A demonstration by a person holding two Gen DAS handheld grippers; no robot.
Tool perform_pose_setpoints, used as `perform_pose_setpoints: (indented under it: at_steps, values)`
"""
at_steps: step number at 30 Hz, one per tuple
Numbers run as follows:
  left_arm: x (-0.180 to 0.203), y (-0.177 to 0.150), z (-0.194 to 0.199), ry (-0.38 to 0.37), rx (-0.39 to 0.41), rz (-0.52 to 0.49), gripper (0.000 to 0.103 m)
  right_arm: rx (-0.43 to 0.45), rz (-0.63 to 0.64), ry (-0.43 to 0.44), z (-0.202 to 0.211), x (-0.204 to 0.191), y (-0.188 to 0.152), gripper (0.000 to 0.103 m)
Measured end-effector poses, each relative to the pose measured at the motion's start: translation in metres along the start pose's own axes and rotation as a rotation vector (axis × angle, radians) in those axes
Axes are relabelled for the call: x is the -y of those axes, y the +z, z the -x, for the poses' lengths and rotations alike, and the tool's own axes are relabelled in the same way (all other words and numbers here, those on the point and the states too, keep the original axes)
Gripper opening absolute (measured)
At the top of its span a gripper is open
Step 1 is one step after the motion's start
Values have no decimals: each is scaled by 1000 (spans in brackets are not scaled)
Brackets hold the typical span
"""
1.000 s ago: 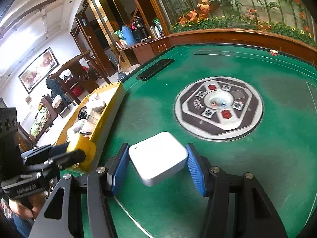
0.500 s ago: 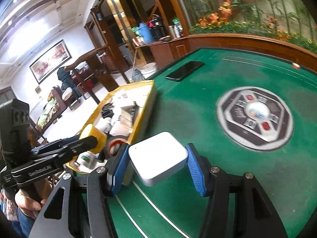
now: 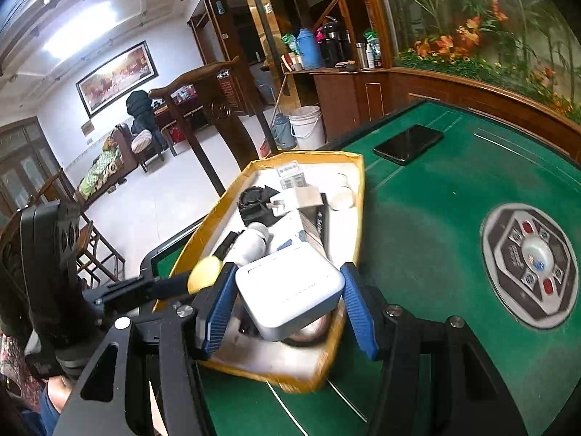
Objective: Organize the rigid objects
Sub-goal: 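Lower the jar and charger into the tray and open both grippers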
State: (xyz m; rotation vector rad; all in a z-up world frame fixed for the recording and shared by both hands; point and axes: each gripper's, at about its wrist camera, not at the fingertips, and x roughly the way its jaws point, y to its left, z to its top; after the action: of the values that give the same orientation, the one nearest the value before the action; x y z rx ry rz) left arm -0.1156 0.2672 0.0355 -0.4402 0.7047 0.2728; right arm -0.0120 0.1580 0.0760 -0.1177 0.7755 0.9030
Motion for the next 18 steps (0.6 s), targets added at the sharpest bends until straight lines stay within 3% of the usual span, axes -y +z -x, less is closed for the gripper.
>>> perform_pose_setpoints:
  at_steps: [12, 18]
  values:
    - [-5, -2, 3, -8, 23, -27, 43, -67, 30, -43, -59, -14, 25, 57]
    - [10, -12, 2, 1, 32, -90, 43, -90, 55, -45, -82, -20, 38, 57]
